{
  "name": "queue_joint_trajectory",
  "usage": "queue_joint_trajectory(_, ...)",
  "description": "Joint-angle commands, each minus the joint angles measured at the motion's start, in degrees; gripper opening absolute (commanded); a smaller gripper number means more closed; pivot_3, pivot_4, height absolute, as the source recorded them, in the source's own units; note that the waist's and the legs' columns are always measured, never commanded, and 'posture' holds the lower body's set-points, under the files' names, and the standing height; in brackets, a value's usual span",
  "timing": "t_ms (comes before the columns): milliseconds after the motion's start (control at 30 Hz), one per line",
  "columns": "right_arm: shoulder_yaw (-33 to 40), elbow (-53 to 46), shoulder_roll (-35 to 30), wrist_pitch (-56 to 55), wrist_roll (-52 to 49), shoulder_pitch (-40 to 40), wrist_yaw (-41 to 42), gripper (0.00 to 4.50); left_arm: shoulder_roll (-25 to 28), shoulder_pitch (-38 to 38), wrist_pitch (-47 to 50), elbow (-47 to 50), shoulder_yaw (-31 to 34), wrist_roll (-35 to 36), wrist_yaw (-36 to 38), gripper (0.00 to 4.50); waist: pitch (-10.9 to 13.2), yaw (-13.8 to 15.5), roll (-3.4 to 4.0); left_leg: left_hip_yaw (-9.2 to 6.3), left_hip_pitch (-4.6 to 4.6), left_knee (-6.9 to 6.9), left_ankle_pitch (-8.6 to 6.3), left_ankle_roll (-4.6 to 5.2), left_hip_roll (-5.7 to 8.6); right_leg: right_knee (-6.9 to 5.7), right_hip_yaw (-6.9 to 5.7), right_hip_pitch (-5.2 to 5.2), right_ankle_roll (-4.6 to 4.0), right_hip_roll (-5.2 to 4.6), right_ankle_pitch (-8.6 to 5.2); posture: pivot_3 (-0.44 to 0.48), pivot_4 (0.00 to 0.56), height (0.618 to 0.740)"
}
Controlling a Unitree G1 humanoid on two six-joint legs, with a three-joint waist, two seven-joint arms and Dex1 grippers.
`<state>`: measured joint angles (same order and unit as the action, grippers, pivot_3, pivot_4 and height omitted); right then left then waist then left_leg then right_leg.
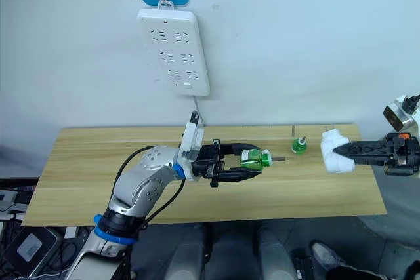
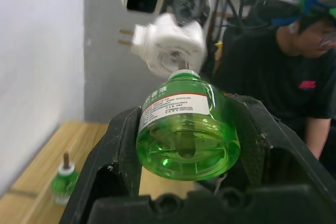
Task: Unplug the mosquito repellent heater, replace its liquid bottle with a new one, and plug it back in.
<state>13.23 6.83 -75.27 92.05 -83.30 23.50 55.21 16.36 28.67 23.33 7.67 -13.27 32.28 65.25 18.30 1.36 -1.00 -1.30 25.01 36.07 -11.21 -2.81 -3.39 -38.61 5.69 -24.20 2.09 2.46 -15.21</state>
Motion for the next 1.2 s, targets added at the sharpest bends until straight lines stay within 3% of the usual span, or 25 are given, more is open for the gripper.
queue_joint_trajectory(33, 1.74, -0.31, -0.99, -0.36, -13.40, 0.49, -9.60, 2.98, -1.34, 1.09, -0.70, -0.55, -1.03, 0.60, 1.57, 2.33, 0.00, -0.13, -0.01, 0.01, 0.00, 0.00, 0.00, 0.00, 0.00, 0.00, 0.00, -0.01, 0.00, 0.00, 0.00, 0.134, 0.313, 0.740)
queue_joint_trajectory(133, -1.61, -1.46, -2.95, -7.12, -27.33, -1.41, -19.13, 2.98, -2.92, 1.61, -1.03, -0.63, -1.78, 0.30, 1.30, 2.33, 0.00, -0.11, -0.01, -0.04, 0.02, -0.04, 0.00, 0.00, -0.03, -0.01, -0.05, -0.05, 0.01, 0.03, -0.01, 0.130, 0.309, 0.740)
queue_joint_trajectory(200, -2.21, -2.33, -3.00, -8.76, -29.70, -1.70, -21.02, 2.98, -3.37, 1.57, -1.09, -0.36, -2.07, 0.18, 1.23, 2.33, 0.01, -0.10, -0.01, -0.07, 0.04, -0.05, 0.00, 0.01, -0.04, 0.00, -0.09, -0.05, 0.02, 0.05, -0.02, 0.130, 0.309, 0.740)
queue_joint_trajectory(1200, -3.81, -5.95, -0.73, -11.65, -29.70, 0.14, -22.56, 2.98, -7.43, 2.94, -4.49, -2.66, -1.79, -2.39, -2.38, 2.33, -0.01, -0.02, 0.01, -0.07, 0.09, 0.00, 0.00, 0.00, -0.04, 0.00, -0.10, -0.07, 0.02, 0.03, -0.03, 0.138, 0.292, 0.740)
